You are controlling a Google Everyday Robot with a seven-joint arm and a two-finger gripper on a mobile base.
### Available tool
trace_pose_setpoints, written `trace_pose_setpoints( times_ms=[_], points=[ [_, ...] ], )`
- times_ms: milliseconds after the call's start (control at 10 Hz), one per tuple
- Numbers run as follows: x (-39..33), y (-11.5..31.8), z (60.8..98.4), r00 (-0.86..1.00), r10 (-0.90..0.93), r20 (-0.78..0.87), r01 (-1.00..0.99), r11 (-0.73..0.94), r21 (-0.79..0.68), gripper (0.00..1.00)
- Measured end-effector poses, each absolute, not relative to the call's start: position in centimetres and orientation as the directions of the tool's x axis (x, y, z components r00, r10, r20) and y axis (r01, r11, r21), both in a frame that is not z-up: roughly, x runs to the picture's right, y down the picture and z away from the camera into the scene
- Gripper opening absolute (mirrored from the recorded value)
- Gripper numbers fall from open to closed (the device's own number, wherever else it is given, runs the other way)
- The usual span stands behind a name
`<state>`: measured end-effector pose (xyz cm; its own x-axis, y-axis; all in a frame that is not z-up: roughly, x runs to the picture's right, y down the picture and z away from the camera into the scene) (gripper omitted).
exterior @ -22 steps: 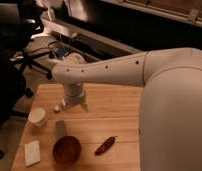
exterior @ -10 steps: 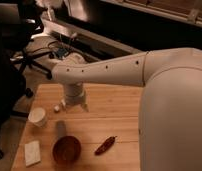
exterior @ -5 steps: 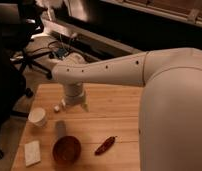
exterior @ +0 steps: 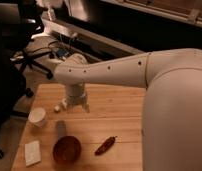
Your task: Place the pepper in the ceramic bowl
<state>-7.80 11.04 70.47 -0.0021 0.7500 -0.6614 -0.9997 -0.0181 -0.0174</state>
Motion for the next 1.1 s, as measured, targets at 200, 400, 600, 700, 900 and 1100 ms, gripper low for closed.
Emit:
trace_pose_setpoints(
  times_ms=[200,400,600,700,900,1100],
  points=[
    [-4.0,12.8,70.4,-0.104,0.739,-0.666,-0.994,-0.096,0.048,0.65],
    [-1.1,15.6,70.4,-0.193,0.717,-0.67,-0.98,-0.169,0.101,0.65],
    [0.4,18.3,70.6,-0.246,0.693,-0.677,-0.967,-0.223,0.123,0.65],
    [1.1,19.8,70.7,-0.269,0.68,-0.682,-0.96,-0.244,0.136,0.65],
    [2.0,22.1,70.9,-0.303,0.649,-0.698,-0.95,-0.263,0.168,0.65],
    [2.1,24.5,70.9,-0.337,0.564,-0.754,-0.937,-0.281,0.208,0.65]
  ],
)
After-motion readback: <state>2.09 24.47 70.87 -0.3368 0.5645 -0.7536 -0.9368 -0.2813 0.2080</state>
